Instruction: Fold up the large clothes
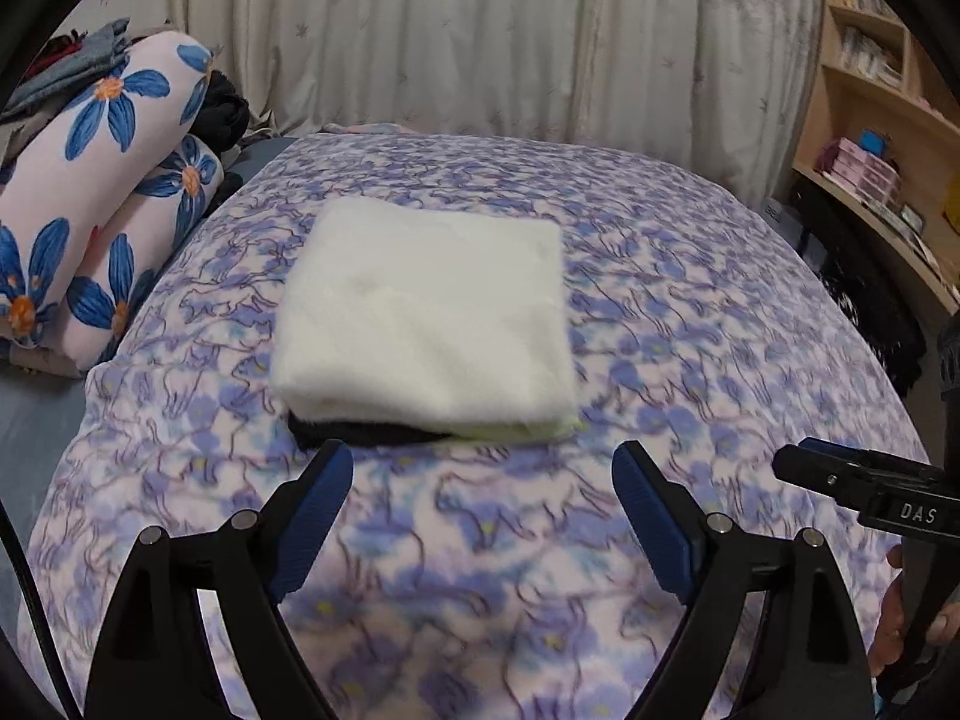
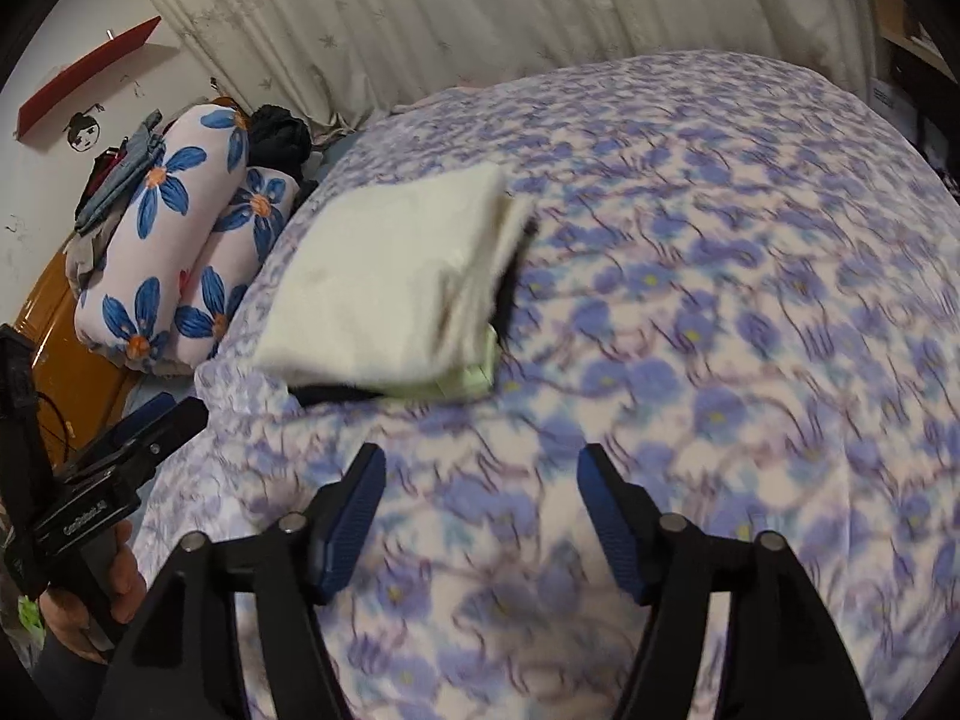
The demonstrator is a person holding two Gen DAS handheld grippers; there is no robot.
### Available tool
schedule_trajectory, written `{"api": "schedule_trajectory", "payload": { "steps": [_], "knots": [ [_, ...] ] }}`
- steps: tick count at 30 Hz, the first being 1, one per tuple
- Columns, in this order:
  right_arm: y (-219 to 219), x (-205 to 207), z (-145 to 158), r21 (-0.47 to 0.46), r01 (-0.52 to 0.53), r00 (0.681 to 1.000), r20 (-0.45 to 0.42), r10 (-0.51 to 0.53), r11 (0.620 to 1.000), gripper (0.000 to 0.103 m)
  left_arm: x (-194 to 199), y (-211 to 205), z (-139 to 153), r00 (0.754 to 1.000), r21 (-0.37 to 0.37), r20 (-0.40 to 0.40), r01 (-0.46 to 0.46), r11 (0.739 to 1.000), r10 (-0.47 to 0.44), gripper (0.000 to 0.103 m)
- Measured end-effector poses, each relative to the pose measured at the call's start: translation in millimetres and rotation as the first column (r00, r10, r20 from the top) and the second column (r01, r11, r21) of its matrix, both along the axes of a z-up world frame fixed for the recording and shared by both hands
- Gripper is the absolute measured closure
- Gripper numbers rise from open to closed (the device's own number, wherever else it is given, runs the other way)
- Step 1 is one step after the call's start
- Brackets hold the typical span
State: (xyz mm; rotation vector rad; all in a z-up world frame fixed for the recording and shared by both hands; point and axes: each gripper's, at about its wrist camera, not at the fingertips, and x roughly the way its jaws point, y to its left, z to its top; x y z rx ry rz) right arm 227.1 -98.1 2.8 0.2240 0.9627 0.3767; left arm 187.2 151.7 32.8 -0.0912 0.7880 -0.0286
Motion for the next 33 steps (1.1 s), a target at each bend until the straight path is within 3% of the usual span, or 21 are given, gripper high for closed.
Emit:
{"api": "schedule_trajectory", "payload": {
  "steps": [9,14,19,26,33],
  "knots": [
    [-28,-65,-25,-0.024,0.037,0.999,-0.011,-0.037,0.999,0.030,-68,-58,-29,1.000,0.017,-0.016,0.009,1.000,-0.009,0.012],
    [-41,-109,-37,-0.020,0.072,0.997,-0.001,-0.072,0.997,0.025,-103,-74,-47,1.000,-0.033,-0.029,-0.011,0.999,0.010,0.006],
    [-48,-139,-43,-0.041,0.105,0.994,-0.023,-0.106,0.994,0.025,-132,-94,-57,0.997,-0.026,-0.068,-0.037,0.999,0.035,0.004],
    [-56,-174,-25,-0.081,0.116,0.993,0.025,-0.114,0.990,0.025,-167,-108,-40,0.997,-0.042,-0.057,-0.048,0.998,0.046,0.003],
    [-59,-191,-3,-0.109,0.134,0.988,0.096,-0.124,0.985,0.025,-188,-125,-12,0.996,0.061,0.014,-0.092,0.994,0.092,0.003]
  ]
}}
